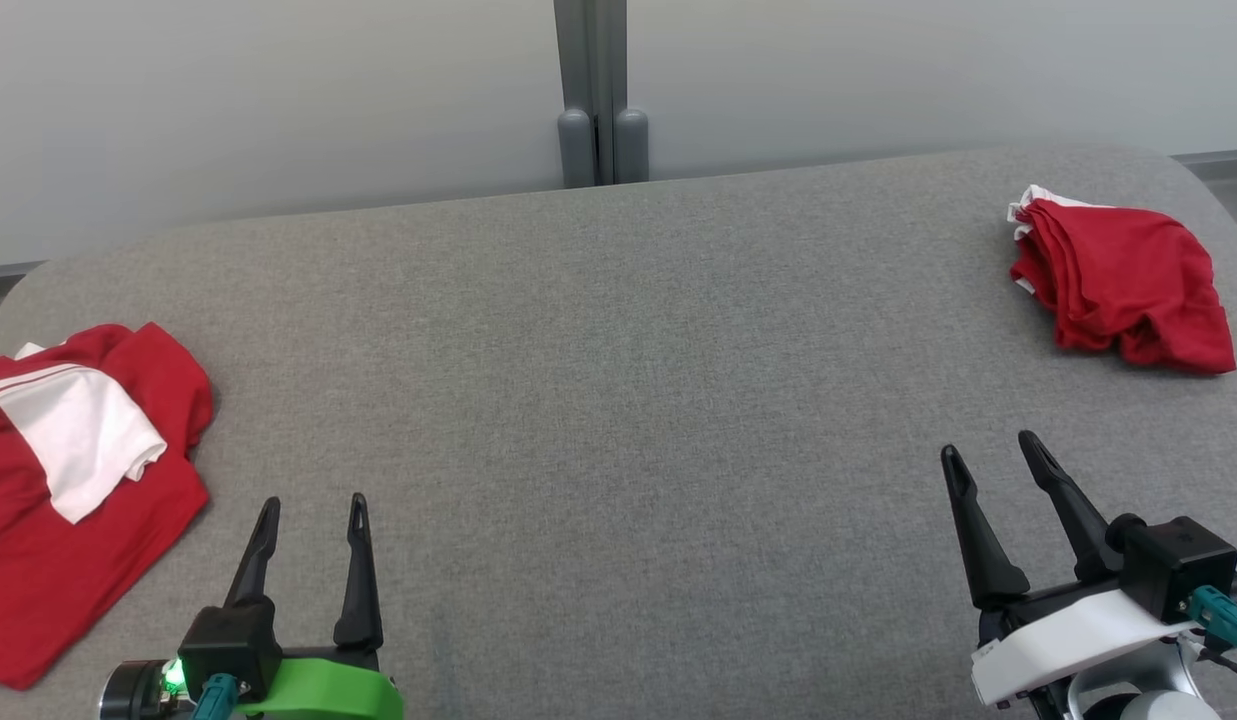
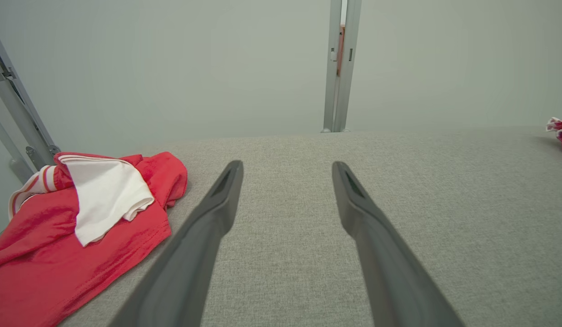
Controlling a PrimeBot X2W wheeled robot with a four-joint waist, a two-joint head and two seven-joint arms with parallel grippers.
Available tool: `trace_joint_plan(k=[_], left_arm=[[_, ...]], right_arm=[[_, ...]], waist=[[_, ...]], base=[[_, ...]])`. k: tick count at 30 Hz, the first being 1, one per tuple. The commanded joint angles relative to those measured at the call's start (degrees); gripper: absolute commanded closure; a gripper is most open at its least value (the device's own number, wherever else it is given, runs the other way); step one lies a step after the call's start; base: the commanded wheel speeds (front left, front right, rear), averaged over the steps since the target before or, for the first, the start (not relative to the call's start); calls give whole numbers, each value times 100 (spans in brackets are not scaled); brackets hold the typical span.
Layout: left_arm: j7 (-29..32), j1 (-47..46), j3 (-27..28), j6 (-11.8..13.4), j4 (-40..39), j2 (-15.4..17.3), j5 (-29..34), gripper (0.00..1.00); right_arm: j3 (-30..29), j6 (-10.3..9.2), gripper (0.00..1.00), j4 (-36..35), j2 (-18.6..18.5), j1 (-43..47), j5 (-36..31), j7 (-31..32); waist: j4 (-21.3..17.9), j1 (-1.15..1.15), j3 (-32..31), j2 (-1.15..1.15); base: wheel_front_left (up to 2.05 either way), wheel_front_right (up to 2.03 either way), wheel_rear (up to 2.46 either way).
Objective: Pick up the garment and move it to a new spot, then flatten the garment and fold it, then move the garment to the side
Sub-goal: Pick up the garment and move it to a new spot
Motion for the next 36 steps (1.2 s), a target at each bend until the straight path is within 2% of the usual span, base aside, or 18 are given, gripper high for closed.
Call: trace_joint_plan(k=[1,12,16,26,32,36], left_arm=[[12,83,4,27,16,36,-34,0],[17,-91,-38,61,20,30,-56,0],[-8,-315,-48,40,40,-10,-80,0],[-103,-847,194,25,325,-106,-173,0],[-103,-960,389,-14,305,-214,-139,0],[-101,-1001,508,-70,250,-285,-95,0]], right_arm=[[-2,0,0,-35,-18,71,-6,4],[-89,0,0,-100,29,109,-35,-63],[-142,0,0,-232,22,5,-80,-38],[108,0,0,-592,-166,-322,-172,201],[234,0,0,-698,-255,-500,-190,301],[263,0,0,-762,-284,-565,-206,384]], waist=[[7,0,-7,0],[178,0,70,0],[563,0,208,0],[1853,0,509,0],[2348,0,662,0],[2524,0,786,0]], base=[[0,0,0],[0,0,0],[0,0,0],[0,0,0],[0,0,0],[0,0,0]])
